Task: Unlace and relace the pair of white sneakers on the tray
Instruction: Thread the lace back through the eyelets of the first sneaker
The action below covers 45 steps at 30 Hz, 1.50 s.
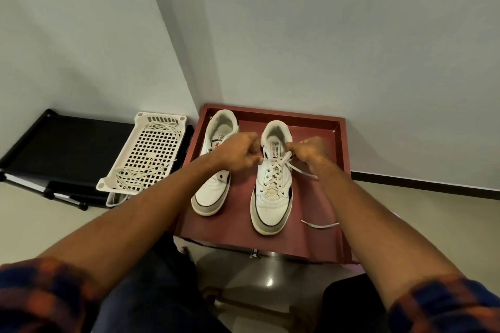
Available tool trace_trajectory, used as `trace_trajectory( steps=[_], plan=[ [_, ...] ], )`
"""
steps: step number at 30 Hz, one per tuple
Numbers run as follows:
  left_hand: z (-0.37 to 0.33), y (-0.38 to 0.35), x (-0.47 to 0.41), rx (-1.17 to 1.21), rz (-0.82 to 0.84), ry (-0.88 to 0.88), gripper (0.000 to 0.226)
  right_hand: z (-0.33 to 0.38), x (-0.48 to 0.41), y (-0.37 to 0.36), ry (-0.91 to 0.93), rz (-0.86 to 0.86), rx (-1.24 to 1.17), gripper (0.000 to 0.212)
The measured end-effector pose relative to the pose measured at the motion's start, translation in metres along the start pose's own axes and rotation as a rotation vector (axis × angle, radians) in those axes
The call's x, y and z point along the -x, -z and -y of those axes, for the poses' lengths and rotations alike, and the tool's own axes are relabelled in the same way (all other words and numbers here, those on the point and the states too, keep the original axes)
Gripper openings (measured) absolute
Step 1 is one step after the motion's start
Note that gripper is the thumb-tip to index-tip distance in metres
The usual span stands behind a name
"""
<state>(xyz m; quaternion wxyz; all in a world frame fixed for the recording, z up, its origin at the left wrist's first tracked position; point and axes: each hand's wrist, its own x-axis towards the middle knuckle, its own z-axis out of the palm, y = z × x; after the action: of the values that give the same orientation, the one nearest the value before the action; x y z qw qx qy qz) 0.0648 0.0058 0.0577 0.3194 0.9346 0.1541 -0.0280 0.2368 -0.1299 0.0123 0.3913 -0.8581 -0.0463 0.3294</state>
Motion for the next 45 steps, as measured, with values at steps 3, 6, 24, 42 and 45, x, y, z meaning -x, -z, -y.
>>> trace_trajectory(
  steps=[3, 6, 24, 42, 45],
  plan=[
    [0.021, 0.015, 0.011, -0.028, 0.266, 0.113, 0.014, 0.001, 0.004, -0.002, 0.001, 0.016, 0.024, 0.025],
    [0.019, 0.019, 0.005, -0.208, 0.234, 0.153, 0.016, 0.002, 0.005, -0.002, 0.023, -0.003, 0.037, 0.028],
    [-0.025, -0.023, -0.037, -0.296, -0.032, -0.090, 0.017, 0.003, 0.006, -0.003, 0.024, -0.019, 0.040, 0.032],
    [-0.011, 0.001, -0.006, -0.018, -0.097, 0.363, 0.049, 0.008, 0.023, -0.004, 0.139, -0.086, 0.166, 0.030],
    [-0.028, -0.007, -0.027, 0.090, -0.116, 0.479, 0.057, 0.007, 0.031, -0.004, 0.301, -0.121, 0.259, 0.027]
  ],
)
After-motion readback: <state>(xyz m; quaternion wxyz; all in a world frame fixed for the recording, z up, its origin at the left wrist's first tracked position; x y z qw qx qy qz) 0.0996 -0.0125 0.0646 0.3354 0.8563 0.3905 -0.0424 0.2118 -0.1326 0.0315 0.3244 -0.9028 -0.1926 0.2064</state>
